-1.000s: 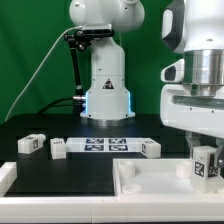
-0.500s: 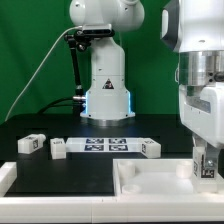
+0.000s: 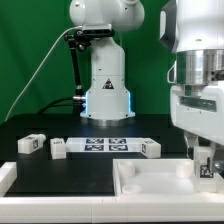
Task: Assemble one leg
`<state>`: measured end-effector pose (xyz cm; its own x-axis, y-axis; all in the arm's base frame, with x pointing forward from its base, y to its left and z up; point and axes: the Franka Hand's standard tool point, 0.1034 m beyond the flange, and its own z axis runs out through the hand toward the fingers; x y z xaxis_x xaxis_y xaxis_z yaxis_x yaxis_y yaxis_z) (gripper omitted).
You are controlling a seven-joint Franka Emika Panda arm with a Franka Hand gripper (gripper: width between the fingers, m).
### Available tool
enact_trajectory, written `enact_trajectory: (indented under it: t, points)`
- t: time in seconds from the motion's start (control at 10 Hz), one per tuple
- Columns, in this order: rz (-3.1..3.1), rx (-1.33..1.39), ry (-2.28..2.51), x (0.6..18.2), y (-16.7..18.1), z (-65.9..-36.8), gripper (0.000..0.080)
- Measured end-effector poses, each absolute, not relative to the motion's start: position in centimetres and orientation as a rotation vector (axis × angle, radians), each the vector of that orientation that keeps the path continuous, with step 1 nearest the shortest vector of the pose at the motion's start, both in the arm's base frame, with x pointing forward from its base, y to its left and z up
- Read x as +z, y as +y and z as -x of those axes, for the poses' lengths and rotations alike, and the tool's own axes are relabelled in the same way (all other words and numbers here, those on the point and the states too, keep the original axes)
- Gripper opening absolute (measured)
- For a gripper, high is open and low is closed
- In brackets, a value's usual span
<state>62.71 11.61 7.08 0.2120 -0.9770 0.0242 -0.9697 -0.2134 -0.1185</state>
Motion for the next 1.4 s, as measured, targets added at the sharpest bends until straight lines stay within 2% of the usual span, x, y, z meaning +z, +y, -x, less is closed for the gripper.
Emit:
enact_trajectory:
  t: [0.2,0.9,1.2,1.4]
  points:
    - [2.581,-0.153,1.661,7.04,11.90,-62.65,0.0647]
    - [3.122,-0.202,0.439,7.52,12.30,-62.68,0.0649]
    - [3.141,-0.215,0.339,7.53,12.14,-62.79,0.0627]
    - [3.131,-0.217,0.407,7.55,11.98,-62.83,0.0291]
